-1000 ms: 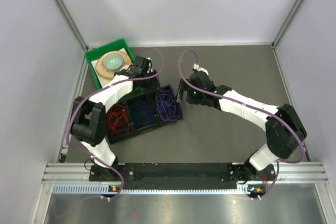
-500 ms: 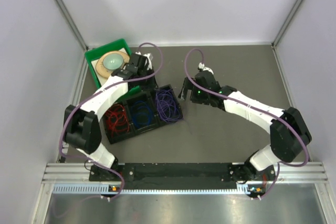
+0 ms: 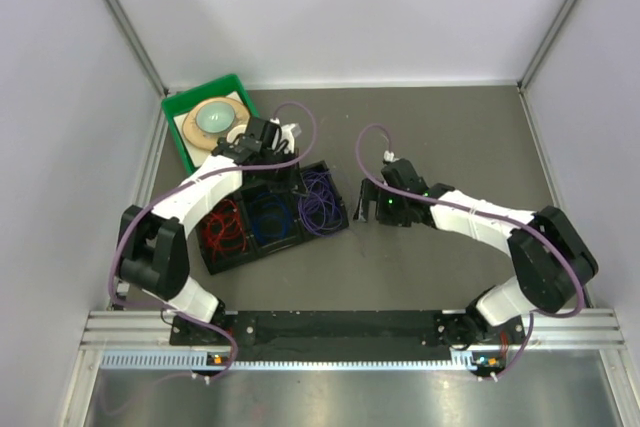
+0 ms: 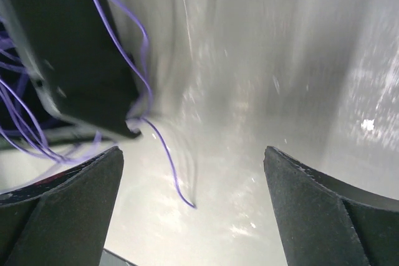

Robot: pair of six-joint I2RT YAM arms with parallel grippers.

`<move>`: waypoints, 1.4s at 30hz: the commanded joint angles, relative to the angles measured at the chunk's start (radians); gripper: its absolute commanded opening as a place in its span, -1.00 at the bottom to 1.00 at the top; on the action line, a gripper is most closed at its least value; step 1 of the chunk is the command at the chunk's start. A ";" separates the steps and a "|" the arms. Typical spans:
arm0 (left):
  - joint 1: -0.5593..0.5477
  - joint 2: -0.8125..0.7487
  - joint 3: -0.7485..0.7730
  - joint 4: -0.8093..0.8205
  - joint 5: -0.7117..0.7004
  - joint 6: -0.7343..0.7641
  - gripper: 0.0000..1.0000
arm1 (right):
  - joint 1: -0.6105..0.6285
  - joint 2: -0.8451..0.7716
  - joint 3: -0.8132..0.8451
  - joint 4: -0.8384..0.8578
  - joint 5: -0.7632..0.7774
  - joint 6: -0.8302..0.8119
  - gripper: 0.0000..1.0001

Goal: Untangle the cables

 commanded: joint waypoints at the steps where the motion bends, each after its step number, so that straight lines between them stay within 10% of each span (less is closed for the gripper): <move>1: -0.003 0.034 -0.008 -0.025 -0.053 0.028 -1.00 | 0.012 -0.064 -0.031 0.082 -0.066 -0.053 0.77; 17: -0.003 0.178 0.036 0.051 -0.218 -0.072 -1.00 | 0.201 0.132 0.053 0.040 0.124 -0.128 0.01; 22: -0.003 0.174 0.036 0.059 -0.208 -0.080 -1.00 | 0.210 0.143 0.050 0.046 0.175 -0.118 -1.00; 34: -0.003 0.191 0.046 0.053 -0.210 -0.084 -1.00 | 0.213 -0.130 0.112 0.035 0.252 -0.110 -1.00; 42: -0.001 0.201 0.042 0.060 -0.210 -0.090 -1.00 | 0.211 0.004 0.304 0.099 0.097 -0.132 -1.00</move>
